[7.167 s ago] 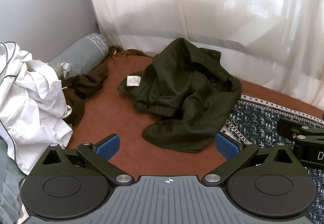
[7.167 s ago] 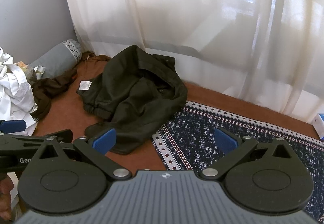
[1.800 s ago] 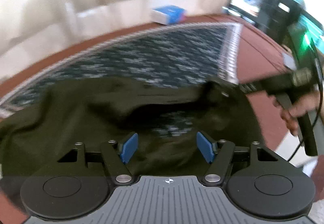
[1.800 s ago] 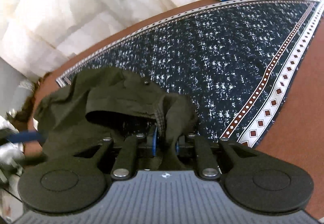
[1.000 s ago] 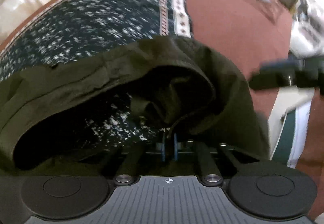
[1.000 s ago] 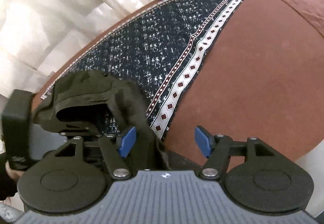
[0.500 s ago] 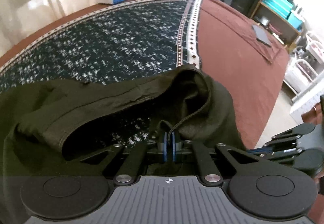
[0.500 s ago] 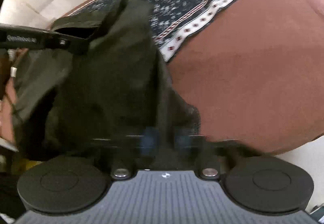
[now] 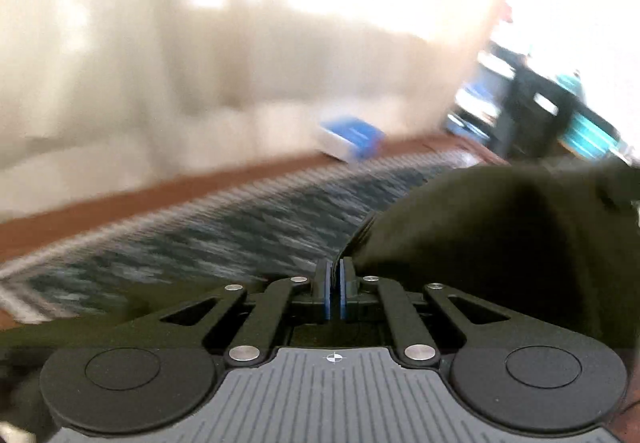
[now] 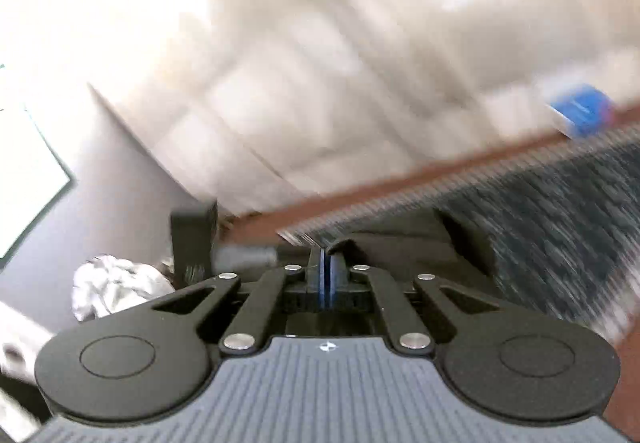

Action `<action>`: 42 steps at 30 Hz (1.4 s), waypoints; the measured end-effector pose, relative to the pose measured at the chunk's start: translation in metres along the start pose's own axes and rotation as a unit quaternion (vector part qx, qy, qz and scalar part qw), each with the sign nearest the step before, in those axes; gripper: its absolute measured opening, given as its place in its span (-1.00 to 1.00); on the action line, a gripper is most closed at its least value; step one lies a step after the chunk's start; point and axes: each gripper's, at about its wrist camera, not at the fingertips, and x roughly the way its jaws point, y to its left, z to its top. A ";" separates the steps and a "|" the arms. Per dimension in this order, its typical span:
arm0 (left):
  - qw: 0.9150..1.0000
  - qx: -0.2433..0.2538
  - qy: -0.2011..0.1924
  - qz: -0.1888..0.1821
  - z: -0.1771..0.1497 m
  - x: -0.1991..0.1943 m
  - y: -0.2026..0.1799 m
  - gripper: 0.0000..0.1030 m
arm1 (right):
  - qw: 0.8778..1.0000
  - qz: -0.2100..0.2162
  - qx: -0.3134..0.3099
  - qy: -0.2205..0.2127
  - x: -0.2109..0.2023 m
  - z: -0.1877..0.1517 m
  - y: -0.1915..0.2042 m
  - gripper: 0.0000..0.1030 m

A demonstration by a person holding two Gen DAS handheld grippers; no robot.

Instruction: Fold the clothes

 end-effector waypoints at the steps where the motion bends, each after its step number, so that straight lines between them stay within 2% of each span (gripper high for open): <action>1: 1.000 -0.007 -0.010 0.021 0.000 -0.013 0.015 -1.00 | 1.000 0.011 -0.009 -0.001 0.020 0.012 0.004 -0.94; 3: 0.998 -0.029 -0.013 0.061 -0.011 -0.034 0.043 -1.00 | 0.999 0.026 -0.023 0.010 0.066 0.027 0.009 -0.94; 6: 0.992 -0.058 -0.004 0.110 -0.034 -0.057 0.074 -1.00 | 0.997 0.049 -0.029 0.054 0.148 0.036 0.018 -0.94; 9: 0.987 -0.089 0.022 0.134 -0.064 -0.070 0.091 -0.97 | 0.992 0.039 -0.039 0.114 0.227 0.017 0.023 -0.94; 12: 0.982 -0.115 0.051 0.141 -0.089 -0.072 0.094 -0.51 | 0.984 0.010 -0.032 0.174 0.291 -0.016 0.018 -0.87; 14: 0.980 -0.126 0.066 0.138 -0.101 -0.068 0.090 -0.48 | 0.975 -0.015 -0.012 0.222 0.319 -0.036 0.008 -0.84; 15: 0.981 -0.126 0.072 0.127 -0.103 -0.064 0.087 -0.41 | 0.974 -0.024 -0.006 0.226 0.318 -0.040 0.004 -0.84; 16: 0.982 -0.126 0.077 0.117 -0.105 -0.059 0.083 -0.22 | 0.976 -0.028 -0.002 0.216 0.311 -0.039 0.001 -0.82; 17: 0.983 -0.126 0.079 0.107 -0.105 -0.055 0.076 -0.09 | 0.978 -0.032 0.003 0.204 0.302 -0.036 -0.001 -0.72; 18: 0.984 -0.124 0.080 0.097 -0.105 -0.049 0.070 0.18 | 0.983 -0.032 0.004 0.182 0.286 -0.030 -0.004 -0.61; 19: 0.986 -0.118 0.080 0.091 -0.102 -0.041 0.061 0.37 | 0.987 -0.032 0.003 0.158 0.269 -0.024 -0.008 -0.22; 20: 0.987 -0.112 0.080 0.087 -0.101 -0.032 0.052 0.43 | 0.991 -0.036 0.002 0.131 0.252 -0.017 -0.012 0.13; 22: 0.988 -0.094 0.079 0.088 -0.098 -0.014 0.035 0.57 | 0.995 -0.049 -0.002 0.088 0.212 -0.008 -0.023 0.19; 25: 0.990 -0.060 0.092 0.090 -0.094 0.015 0.018 0.60 | 0.995 -0.085 0.004 0.060 0.165 -0.010 -0.043 0.19; 28: 0.985 -0.037 0.118 0.119 -0.099 0.042 0.012 0.60 | 0.990 -0.126 0.021 0.064 0.142 -0.036 -0.065 0.19; 32: 0.981 -0.047 0.150 0.113 -0.106 0.067 0.015 0.60 | 0.981 -0.162 0.073 0.078 0.120 -0.069 -0.091 0.19; 35: 0.975 -0.051 0.166 0.136 -0.112 0.085 0.018 0.60 | 0.975 -0.180 0.094 0.088 0.130 -0.087 -0.099 0.19; 38: 0.974 -0.056 0.174 0.135 -0.115 0.094 0.020 0.59 | 0.974 -0.195 0.062 0.099 0.142 -0.087 -0.103 0.19; 39: 0.975 -0.056 0.174 0.129 -0.115 0.095 0.020 0.54 | 0.973 -0.200 0.051 0.102 0.147 -0.088 -0.104 0.19; 41: 0.975 -0.056 0.179 0.119 -0.116 0.098 0.019 0.11 | 0.971 -0.210 0.030 0.109 0.155 -0.088 -0.107 0.19; 42: 0.975 -0.058 0.181 0.117 -0.116 0.099 0.020 -0.19 | 0.970 -0.215 0.019 0.112 0.159 -0.088 -0.108 0.19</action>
